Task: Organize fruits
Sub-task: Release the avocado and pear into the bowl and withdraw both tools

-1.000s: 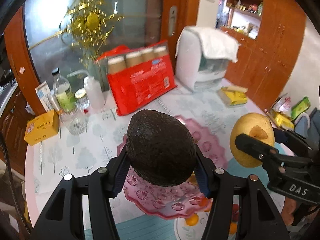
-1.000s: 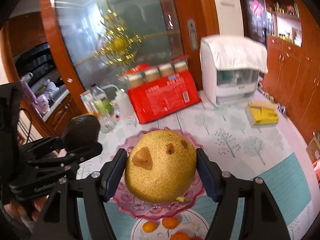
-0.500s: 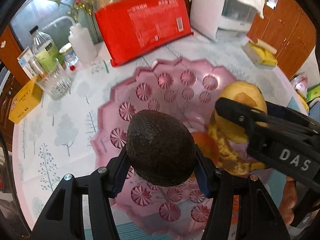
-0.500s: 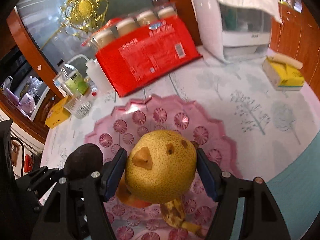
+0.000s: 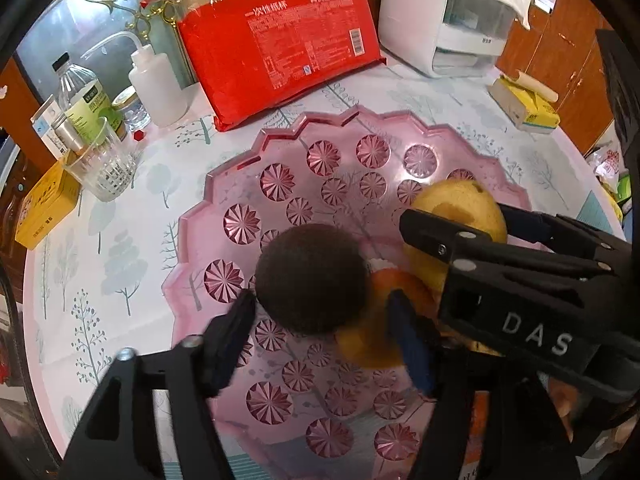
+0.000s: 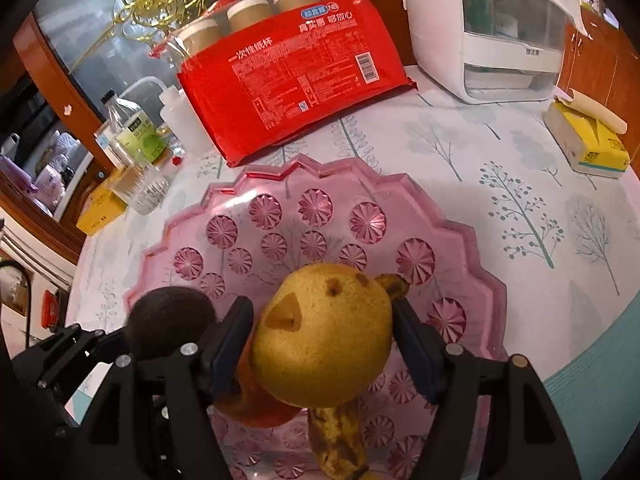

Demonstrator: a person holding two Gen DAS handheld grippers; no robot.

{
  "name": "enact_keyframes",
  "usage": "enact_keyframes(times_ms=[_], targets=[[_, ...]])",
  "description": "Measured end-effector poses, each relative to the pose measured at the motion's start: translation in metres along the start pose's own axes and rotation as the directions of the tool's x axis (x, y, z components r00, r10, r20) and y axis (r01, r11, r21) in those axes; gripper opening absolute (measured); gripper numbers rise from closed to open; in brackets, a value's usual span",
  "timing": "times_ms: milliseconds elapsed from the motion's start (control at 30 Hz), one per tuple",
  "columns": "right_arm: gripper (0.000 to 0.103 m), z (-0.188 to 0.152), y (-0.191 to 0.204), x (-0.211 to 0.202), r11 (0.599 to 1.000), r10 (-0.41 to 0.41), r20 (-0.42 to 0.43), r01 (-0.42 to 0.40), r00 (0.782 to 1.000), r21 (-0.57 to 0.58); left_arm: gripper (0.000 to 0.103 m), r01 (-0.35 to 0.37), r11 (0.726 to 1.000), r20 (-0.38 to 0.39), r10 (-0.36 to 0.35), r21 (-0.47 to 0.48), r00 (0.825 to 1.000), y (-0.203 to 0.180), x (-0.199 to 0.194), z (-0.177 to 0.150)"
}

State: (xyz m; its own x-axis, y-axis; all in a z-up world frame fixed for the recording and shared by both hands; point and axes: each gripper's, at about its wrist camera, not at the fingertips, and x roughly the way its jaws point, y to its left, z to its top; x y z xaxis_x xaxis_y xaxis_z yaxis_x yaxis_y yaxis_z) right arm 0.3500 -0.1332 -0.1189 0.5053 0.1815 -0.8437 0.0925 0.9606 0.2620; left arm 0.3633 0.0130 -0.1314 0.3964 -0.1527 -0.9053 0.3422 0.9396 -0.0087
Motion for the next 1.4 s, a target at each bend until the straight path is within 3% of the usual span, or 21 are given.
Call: enact_keyframes(times_ms=[33,200,700,833,1100,1400], targets=[[0.072,0.0,-0.001,-0.002,1.0,0.008,0.003,-0.008,1.0,0.006,0.081,0.003,1.0,0.008,-0.003,-0.002,1.0,0.0,-0.003,0.0],[0.073,0.0,0.0,-0.017,0.999,0.034,0.022,-0.034,0.999,0.017,0.088,-0.011,1.0,0.043,0.011,0.013,0.999,-0.006,-0.023,-0.002],[0.073,-0.018,0.009,-0.086,0.999,-0.029,0.058,0.03,0.998,-0.032,0.088,-0.003,1.0,0.093,0.005,-0.017,0.996,-0.014,-0.091,-0.026],[0.073,-0.028,0.011,-0.11,0.999,-0.004,0.07,0.008,0.998,-0.052,0.088,-0.003,0.999,0.112,0.007,-0.035,0.994,-0.016,-0.11,-0.034],[0.073,-0.053,0.011,-0.173,0.996,0.006,0.187,0.012,0.982,-0.091,0.088,-0.006,0.998,0.136,0.015,-0.066,0.991,-0.027,-0.143,-0.053],[0.073,-0.085,0.012,-0.231,0.977,-0.055,0.273,0.108,0.96,-0.184,0.088,-0.012,0.996,0.132,0.023,-0.086,0.991,-0.058,-0.167,-0.083]])
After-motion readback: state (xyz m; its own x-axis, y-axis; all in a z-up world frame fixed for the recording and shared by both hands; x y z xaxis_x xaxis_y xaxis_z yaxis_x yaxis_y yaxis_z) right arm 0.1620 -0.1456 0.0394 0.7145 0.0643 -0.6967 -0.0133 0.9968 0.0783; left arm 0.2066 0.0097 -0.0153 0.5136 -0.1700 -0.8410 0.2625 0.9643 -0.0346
